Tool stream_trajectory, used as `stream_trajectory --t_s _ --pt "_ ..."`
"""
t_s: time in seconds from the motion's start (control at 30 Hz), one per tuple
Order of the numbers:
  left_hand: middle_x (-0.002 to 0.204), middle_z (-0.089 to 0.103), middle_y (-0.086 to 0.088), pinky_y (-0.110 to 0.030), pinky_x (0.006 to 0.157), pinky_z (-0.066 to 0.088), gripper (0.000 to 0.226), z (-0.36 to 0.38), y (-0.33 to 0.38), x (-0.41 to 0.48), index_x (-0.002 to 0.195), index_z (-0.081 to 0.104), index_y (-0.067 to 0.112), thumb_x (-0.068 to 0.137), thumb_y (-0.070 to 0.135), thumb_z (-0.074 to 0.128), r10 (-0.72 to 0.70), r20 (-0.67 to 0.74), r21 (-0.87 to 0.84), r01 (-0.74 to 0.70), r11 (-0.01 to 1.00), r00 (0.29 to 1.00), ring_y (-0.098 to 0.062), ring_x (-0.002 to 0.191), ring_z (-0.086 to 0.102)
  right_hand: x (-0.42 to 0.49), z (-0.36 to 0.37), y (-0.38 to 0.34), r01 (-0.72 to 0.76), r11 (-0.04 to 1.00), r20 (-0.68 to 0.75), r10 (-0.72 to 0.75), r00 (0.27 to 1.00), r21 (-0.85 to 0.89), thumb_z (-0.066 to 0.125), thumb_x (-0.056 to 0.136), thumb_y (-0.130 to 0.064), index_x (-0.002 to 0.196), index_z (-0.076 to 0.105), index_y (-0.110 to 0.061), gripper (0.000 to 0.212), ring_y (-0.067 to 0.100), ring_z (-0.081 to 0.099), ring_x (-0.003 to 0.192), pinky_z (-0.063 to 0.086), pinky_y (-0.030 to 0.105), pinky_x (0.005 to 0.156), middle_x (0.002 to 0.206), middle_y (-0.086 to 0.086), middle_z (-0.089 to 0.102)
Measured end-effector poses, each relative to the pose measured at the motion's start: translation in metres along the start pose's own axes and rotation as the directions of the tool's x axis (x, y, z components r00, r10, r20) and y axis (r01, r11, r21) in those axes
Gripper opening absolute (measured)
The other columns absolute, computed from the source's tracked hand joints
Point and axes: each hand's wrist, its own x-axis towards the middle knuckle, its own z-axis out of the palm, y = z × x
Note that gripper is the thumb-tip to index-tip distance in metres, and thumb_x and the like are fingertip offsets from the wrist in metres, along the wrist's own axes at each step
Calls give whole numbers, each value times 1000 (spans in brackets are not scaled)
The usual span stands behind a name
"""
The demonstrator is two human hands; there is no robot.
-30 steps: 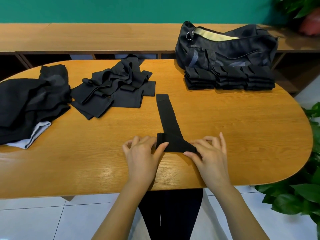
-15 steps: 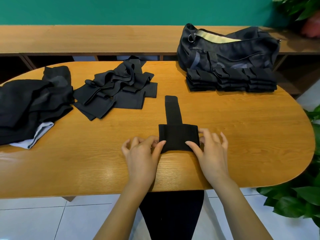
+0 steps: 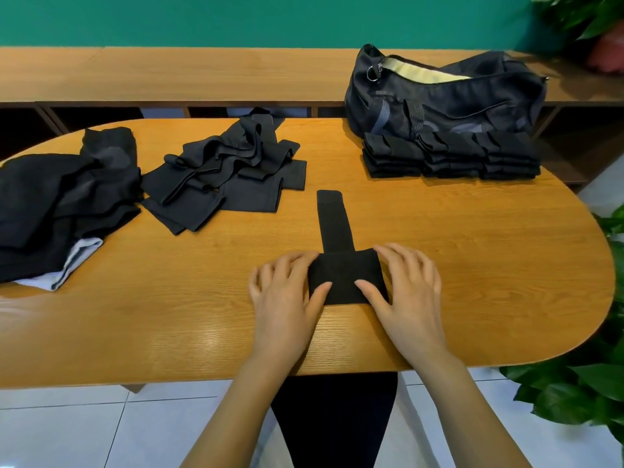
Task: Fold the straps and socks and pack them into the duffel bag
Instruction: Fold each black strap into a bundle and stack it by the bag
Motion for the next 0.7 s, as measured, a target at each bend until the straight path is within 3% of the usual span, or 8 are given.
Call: stream_trajectory --t_s 0.1,0.17,0.27,0.4,0.7 --pt "143 42 7 -59 109 27 55 -3 -1 -2 135 51 34 85 56 54 95 99 -96 -86 992 991 -17 128 35 -3 -3 3 161 987 107 -161 981 10 38 93 -59 140 44 -31 56 18 22 143 21 48 115 151 -6 37" --pt "147 37 9 -59 111 25 54 -3 -2 -3 133 52 36 83 57 56 126 156 -131 -106 986 980 -15 131 29 -5 -3 3 212 977 160 -214 964 32 38 95 -55 138 49 -30 51 16 25 140 27 44 112 149 -8 39" --pt "143 44 14 -58 116 8 43 -1 -2 -5 125 60 35 85 50 61 139 197 -107 -120 987 970 -15 134 29 -6 0 6 212 970 210 -233 950 116 52 96 -40 131 58 -28 38 8 32 133 40 34 105 139 -11 49" --pt "135 53 16 -56 117 4 33 1 -4 -7 120 64 34 89 44 61 146 173 -116 -127 985 974 -12 133 30 -7 3 9 231 967 186 -248 951 111 58 94 -34 126 63 -25 34 6 36 128 32 21 100 132 -12 56" --pt "127 58 14 -53 118 6 35 1 1 -6 115 68 31 93 44 44 124 140 -105 -110 988 982 -14 130 35 -10 6 6 259 965 125 -263 957 48 40 93 -51 117 67 -26 44 10 45 119 43 27 92 125 -13 60"
